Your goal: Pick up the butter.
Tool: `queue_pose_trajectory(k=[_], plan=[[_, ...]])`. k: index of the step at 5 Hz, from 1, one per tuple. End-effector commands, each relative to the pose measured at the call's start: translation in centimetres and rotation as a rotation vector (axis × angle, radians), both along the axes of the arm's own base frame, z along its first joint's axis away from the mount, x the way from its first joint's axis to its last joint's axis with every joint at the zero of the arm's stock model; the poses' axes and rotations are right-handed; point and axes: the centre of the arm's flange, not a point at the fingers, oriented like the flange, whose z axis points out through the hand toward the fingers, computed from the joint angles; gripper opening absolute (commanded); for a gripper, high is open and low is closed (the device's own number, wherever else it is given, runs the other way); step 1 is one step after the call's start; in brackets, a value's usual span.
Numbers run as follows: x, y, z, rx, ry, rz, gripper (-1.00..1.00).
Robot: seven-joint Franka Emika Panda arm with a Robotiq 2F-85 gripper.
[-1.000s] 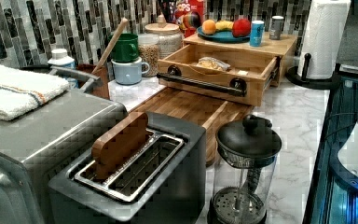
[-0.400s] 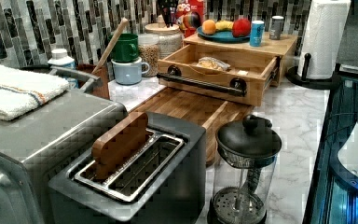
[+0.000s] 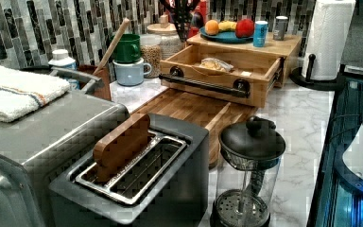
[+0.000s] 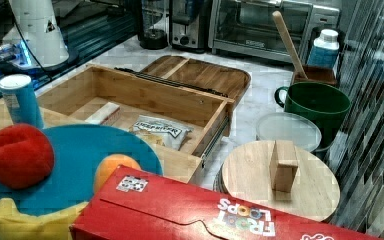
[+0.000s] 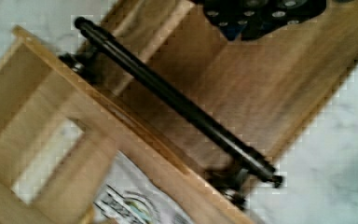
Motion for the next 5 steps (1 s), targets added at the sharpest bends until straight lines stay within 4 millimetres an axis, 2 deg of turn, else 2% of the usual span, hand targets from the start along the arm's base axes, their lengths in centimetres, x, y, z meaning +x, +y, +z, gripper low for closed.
queue_pose_trajectory(k=[1,2,3,4,5], plan=[[-2.5,-11.0,2.8,-0.034,-0.070,-0.066,-1.00],[-3.4,-14.0,2.6,-0.043,-0.100,-0.136,-1.00],[-3.3,-16.7,2.3,-0.074,-0.073,-0.263,-1.00],[-4.0,-19.4,1.7,-0.076,-0.099,-0.334,-1.00],[-4.7,-21.6,0.9,-0.062,-0.111,-0.393,1.00]])
